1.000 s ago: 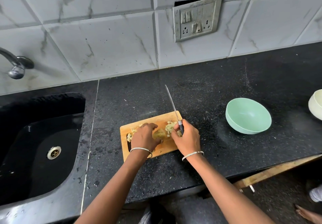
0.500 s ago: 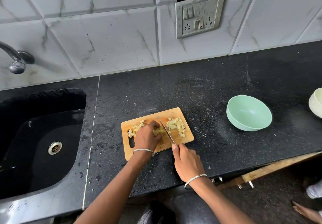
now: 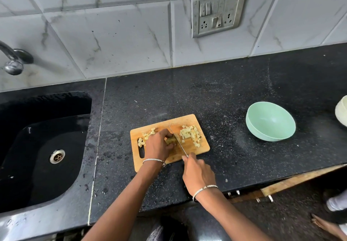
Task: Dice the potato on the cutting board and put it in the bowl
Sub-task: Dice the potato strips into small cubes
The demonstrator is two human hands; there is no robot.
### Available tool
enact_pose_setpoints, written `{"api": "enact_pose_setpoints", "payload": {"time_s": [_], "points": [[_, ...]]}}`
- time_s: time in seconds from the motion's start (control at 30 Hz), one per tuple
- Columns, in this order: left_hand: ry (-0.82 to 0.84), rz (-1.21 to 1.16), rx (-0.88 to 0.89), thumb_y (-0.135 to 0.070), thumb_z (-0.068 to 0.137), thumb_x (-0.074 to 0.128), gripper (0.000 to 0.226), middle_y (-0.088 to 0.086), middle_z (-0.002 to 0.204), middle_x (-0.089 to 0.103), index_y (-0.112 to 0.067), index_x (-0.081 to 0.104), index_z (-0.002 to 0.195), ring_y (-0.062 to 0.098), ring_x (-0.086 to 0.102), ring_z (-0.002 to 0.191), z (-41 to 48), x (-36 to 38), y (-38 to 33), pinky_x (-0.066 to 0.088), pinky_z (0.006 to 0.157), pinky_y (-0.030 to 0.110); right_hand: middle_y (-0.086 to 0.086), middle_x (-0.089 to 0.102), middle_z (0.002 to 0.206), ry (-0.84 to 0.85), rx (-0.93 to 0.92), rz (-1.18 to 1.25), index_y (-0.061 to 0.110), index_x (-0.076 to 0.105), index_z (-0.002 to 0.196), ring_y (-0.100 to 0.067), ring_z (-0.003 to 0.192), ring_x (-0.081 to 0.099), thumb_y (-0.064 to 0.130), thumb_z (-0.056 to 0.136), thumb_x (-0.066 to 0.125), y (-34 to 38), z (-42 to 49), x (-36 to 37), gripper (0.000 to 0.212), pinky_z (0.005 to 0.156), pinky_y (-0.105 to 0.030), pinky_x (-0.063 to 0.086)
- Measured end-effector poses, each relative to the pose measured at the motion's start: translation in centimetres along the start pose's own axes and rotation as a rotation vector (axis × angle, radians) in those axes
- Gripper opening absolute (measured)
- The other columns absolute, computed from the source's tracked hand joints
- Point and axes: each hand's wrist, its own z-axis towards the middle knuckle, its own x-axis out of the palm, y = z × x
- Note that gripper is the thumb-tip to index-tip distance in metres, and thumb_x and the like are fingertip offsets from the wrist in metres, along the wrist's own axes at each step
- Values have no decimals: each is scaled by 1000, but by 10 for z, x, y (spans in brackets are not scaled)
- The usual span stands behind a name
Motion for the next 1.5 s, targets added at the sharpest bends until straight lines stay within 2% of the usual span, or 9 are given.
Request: {"api": "enact_pose_setpoints", "payload": {"time_s": [0.27,0.47,0.63,0.93,1.07,1.13,1.23,1.33,1.5], "points": [[2,-27,5,-21,72,80,22,-3,79,70,-26,68,90,22,64,70,3,2,2,54,66,37,-10,64,109,54,44,13,13,50,116,-35,100,64,37,106,28,11,21,3,35,65,-36,39],[12,-63,5,-21,71,81,23,-2,67,67,-24,67,89,19,63,59,4,1,4,55,62,36,-12,67,110,86,89,-66,12,49,117,-35,104,65,39,105,28,3,10,11,36,72,-41,50],[7,-42,4,-24,74,79,22,-3,68,68,-26,66,91,18,64,62,1,0,3,56,64,37,-13,64,112,113,92,-21,12,52,117,-37,106,62,41,105,28,1,13,10,39,70,-39,43],[4,-42,21,-23,75,80,26,-4,86,70,-26,65,96,19,64,73,-2,-2,0,55,69,36,-12,64,100,179,85,135,21,47,89,-38,97,60,47,103,25,-29,-1,4,37,68,-39,38],[-34,-39,21,-20,76,78,31,-3,92,70,-26,63,103,17,63,70,-9,-7,-2,52,68,33,-13,65,96,174,81,200,16,53,89,-34,96,59,45,104,24,-31,5,2,44,71,-39,39],[-92,-54,39,-16,77,76,33,-6,102,67,-23,62,107,14,62,68,-18,-7,-5,47,66,28,-10,64,83,191,125,333,13,59,86,-27,76,59,43,104,28,-33,7,2,47,62,-35,40],[-131,-84,58,-14,80,71,30,-6,107,65,-22,62,107,9,61,65,-31,-5,-11,45,64,26,0,44,54,327,325,812,12,52,78,-11,38,33,49,102,37,-36,5,-1,47,37,-21,22],[-104,-66,60,-18,81,70,28,-8,107,64,-25,61,106,9,63,67,-39,-3,-15,52,68,32,2,31,51,450,449,1093,12,50,79,-8,36,19,54,99,41,-42,7,-3,47,36,-12,12],[-102,-70,59,-17,81,70,26,-8,103,64,-25,62,104,9,61,66,-40,-2,-18,50,67,30,1,28,50,768,590,1455,12,53,75,-7,31,19,49,97,45,-55,18,-3,44,33,-9,17]]}}
